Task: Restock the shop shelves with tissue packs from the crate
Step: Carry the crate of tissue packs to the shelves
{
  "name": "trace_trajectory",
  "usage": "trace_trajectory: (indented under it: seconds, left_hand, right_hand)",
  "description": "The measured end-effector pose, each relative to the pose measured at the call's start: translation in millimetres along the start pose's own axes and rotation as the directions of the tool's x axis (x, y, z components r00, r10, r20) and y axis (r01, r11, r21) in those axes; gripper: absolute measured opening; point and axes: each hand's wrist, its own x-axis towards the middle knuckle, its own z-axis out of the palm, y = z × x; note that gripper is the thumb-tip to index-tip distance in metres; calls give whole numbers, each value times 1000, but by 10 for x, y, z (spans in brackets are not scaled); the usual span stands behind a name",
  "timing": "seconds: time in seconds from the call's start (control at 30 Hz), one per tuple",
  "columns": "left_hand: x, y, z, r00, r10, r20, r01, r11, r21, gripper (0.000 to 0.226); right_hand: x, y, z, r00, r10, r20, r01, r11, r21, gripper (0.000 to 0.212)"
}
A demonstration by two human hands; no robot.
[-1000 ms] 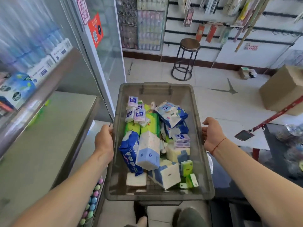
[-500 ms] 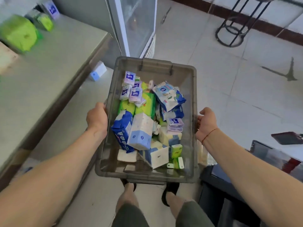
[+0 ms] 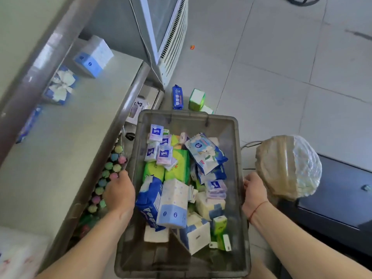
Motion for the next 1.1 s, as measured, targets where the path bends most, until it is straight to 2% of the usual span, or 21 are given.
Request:
trace_trajectory:
  seconds: [0.07,0.23,0.47,0.8,1.1]
  left_hand:
    - [140,-133,195,1000,27,7,-27,999,45,45]
    - [679,-605,696,996,71,57,-75,995,69,49]
    - [1312,-646,1275,995,92,45,-94,995,46,43]
    - [1929,-517,1801,950,271,157,-287,953,93,38]
    - [2295,-281,1956,947,293,132,-297,955,10,47]
  right_hand:
    - [266,246,101,998,28,-52,-28,1000,-13,16]
    - [832,713,361,993,73,-92,-72,997,9,18]
    - [1476,977,752,996,76,-56,-71,994,85,9]
    - [1755,907,1260,1000,9,-2,-9,995,99,26]
    - [1863,823,1544,1000,-7,24,4,990,139,27]
